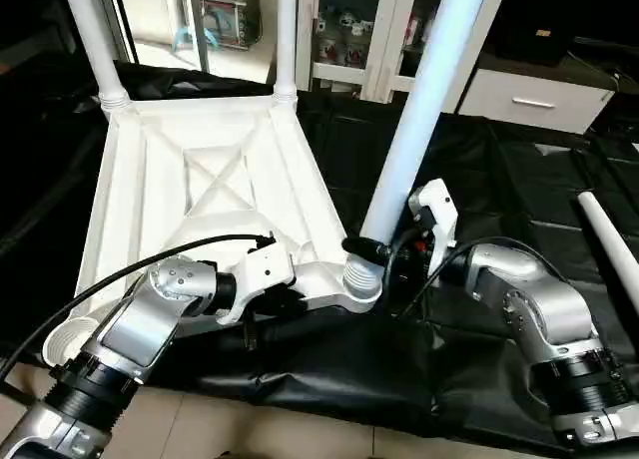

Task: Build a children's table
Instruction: Insert table leg to table base

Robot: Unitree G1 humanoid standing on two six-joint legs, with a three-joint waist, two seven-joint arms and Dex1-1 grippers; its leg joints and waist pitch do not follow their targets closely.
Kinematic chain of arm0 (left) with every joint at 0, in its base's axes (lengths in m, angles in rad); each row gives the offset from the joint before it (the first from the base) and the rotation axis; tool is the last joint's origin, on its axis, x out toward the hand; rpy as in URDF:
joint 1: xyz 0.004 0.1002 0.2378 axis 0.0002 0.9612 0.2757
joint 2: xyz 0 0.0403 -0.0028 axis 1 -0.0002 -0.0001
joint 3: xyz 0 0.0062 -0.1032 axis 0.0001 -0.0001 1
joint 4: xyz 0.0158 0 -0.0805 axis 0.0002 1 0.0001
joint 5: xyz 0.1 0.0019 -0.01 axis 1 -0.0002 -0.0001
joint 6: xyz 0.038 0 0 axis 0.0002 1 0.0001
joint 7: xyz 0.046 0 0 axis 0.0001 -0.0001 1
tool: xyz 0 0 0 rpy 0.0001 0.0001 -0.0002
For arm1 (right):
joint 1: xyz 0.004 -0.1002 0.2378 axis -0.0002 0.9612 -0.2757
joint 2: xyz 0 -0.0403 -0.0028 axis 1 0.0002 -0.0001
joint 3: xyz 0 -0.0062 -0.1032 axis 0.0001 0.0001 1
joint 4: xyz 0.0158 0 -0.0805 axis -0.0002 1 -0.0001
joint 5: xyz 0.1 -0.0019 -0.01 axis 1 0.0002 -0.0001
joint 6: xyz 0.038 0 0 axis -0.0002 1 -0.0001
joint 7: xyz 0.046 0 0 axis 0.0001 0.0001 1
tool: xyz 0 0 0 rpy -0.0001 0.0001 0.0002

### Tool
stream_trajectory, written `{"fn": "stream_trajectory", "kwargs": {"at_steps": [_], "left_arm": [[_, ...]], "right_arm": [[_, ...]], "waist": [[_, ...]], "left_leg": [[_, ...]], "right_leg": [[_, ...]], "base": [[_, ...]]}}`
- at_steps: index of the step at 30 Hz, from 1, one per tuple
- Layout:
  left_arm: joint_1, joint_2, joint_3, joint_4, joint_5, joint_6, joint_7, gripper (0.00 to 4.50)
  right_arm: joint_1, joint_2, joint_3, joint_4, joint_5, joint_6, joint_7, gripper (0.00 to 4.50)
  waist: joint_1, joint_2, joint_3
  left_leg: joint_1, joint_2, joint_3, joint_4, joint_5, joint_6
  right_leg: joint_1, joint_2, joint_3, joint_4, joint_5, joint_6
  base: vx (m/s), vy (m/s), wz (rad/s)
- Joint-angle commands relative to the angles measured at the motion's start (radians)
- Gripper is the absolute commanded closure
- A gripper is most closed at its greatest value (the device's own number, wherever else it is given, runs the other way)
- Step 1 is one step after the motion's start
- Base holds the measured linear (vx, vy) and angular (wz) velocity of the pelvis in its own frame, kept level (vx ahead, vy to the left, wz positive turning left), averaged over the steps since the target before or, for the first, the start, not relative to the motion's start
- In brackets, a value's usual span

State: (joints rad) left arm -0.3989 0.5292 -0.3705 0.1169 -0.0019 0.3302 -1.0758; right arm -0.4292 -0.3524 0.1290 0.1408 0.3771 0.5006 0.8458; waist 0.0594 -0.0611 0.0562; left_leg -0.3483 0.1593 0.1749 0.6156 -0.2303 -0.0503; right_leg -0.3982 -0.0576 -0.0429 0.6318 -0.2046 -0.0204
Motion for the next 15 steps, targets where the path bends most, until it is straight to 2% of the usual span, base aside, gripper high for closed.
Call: {"fn": "stream_trajectory", "kwargs": {"at_steps": [1, 5, 10, 12, 15], "left_arm": [[0.013, 0.003, -0.043, 0.041, 0.015, 0.006, -0.025, 4.48], [0.003, 0.004, -0.044, 0.051, 0.014, 0.002, -0.033, 4.48], [-0.004, 0.003, -0.043, 0.06, 0.017, -0.003, -0.035, 4.48], [-0.006, 0.004, -0.044, 0.062, 0.017, -0.002, -0.039, 4.48], [-0.007, 0.004, -0.044, 0.063, 0.017, -0.003, -0.039, 4.48]], "right_arm": [[-0.008, -0.015, 0.009, 0.004, -0.012, 0.009, 0.017, 2.61], [-0.019, -0.014, 0.028, 0.029, -0.028, -0.003, 0.02, 2.61], [-0.043, 0.012, 0.041, 0.084, -0.042, -0.018, 0.025, 2.61], [-0.055, 0.023, 0.062, 0.117, -0.063, -0.041, 0.028, 2.61], [-0.059, 0.025, 0.071, 0.128, -0.072, -0.052, 0.028, 2.61]], "waist": [[0.005, -0.003, -0.061], [0.005, -0.001, -0.059], [0.003, -0.001, -0.062], [0.003, -0.002, -0.06], [0.003, -0.002, -0.058]], "left_leg": [[0.003, 0.069, -0.02, -0.074, 0.0, 0.055], [0.004, 0.072, -0.021, -0.076, -0.021, 0.046], [0.003, 0.07, -0.021, -0.075, -0.011, 0.046], [0.003, 0.07, -0.021, -0.076, -0.026, 0.044], [0.004, 0.072, -0.022, -0.08, -0.07, 0.023]], "right_leg": [[0.054, -0.095, 0.054, -0.057, -0.026, -0.255], [0.051, -0.096, 0.053, -0.061, -0.07, -0.25], [0.051, -0.095, 0.053, -0.058, -0.042, -0.256], [0.051, -0.096, 0.053, -0.061, -0.063, -0.256], [0.05, -0.097, 0.053, -0.069, -0.127, -0.237]], "base": [[0.0, 0.0, 0.0], [0.0, 0.0, 0.0], [0.0, 0.0, 0.0], [0.0, 0.0, 0.0], [0.0, 0.0, 0.0]]}}
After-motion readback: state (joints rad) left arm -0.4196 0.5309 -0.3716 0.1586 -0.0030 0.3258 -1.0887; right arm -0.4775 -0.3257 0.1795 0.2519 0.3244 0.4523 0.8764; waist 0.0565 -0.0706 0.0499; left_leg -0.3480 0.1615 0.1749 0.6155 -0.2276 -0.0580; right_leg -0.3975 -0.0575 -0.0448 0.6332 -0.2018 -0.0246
